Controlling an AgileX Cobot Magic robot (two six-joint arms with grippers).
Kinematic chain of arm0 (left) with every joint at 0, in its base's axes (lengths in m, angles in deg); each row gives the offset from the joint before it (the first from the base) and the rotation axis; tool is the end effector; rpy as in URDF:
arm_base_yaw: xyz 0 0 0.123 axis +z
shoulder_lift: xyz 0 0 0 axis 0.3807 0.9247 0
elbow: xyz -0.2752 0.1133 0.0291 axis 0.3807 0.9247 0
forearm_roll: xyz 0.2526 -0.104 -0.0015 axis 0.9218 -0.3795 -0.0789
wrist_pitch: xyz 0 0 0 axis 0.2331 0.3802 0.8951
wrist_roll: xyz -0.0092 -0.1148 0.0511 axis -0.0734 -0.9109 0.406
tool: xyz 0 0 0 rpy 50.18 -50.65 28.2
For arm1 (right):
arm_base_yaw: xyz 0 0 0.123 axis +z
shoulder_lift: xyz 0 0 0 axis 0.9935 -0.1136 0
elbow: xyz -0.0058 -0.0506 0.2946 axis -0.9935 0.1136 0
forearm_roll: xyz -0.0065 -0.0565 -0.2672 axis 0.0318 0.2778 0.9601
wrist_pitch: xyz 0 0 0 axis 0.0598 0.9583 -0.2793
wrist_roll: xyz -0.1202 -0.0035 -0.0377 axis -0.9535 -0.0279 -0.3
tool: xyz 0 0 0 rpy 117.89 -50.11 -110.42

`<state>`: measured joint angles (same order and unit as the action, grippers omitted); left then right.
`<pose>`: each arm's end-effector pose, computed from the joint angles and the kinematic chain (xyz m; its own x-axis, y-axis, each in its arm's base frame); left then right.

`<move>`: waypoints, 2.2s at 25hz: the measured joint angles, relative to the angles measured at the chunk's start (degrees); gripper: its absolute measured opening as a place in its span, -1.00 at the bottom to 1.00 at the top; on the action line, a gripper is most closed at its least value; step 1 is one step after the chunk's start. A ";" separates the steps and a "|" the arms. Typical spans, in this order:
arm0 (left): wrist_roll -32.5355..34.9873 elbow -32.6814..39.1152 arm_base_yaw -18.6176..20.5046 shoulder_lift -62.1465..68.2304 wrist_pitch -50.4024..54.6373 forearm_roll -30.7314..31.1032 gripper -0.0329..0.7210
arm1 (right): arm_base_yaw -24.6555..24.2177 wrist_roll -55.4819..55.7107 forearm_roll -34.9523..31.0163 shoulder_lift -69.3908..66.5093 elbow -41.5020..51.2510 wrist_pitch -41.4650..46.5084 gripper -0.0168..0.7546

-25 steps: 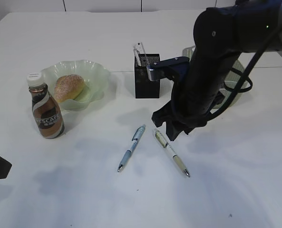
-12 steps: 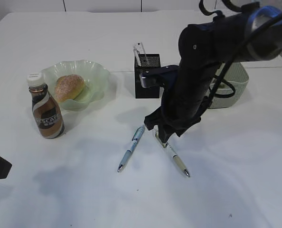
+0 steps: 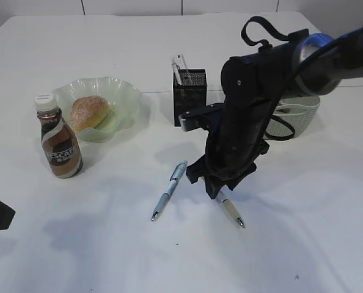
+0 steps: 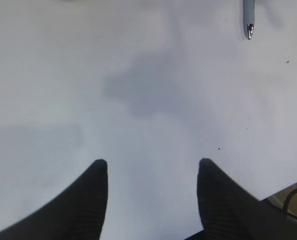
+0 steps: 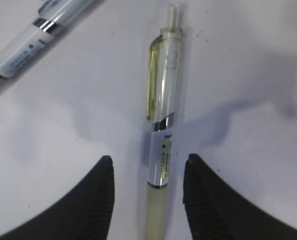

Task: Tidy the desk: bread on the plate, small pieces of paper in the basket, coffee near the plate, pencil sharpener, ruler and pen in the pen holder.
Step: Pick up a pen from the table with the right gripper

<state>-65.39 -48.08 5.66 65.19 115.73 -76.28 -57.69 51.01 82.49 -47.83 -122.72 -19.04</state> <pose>0.2083 -0.0808 0.2144 -0.8669 0.1609 -0.4719 0.2669 0.9492 -0.1667 0.3945 0.1997 0.1091 -0.8972 -0.4254 -0.1182 -0.4345 0.8984 0.0645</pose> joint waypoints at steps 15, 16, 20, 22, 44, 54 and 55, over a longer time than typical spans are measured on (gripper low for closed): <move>0.00 0.00 0.00 0.00 0.00 0.00 0.15 | 0.00 0.00 0.54 -1.08 -1.21 -2.45 0.00; 0.00 0.00 0.00 0.00 0.04 0.00 0.15 | 0.00 0.00 0.54 -1.34 -1.93 -2.45 0.00; 0.00 0.00 0.00 0.00 0.91 0.00 0.15 | 0.00 0.00 0.68 -3.02 -4.62 -0.28 0.00; 0.00 0.00 0.00 0.00 1.14 0.00 0.15 | 0.00 0.00 0.68 -3.77 -5.49 0.83 0.00; 0.00 0.00 0.00 0.00 1.14 0.00 0.15 | 0.00 0.03 0.95 -5.95 -6.09 2.33 -0.21; 0.00 0.00 0.00 0.00 1.17 0.00 0.15 | 0.00 0.03 1.08 -6.20 -6.09 2.40 -0.51; 0.00 0.00 0.00 0.00 1.17 0.00 0.15 | 0.00 0.03 1.08 -6.20 -6.09 2.40 -0.54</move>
<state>-65.39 -48.08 5.66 65.19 116.91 -76.28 -57.69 51.04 83.58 -54.02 -128.81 -16.63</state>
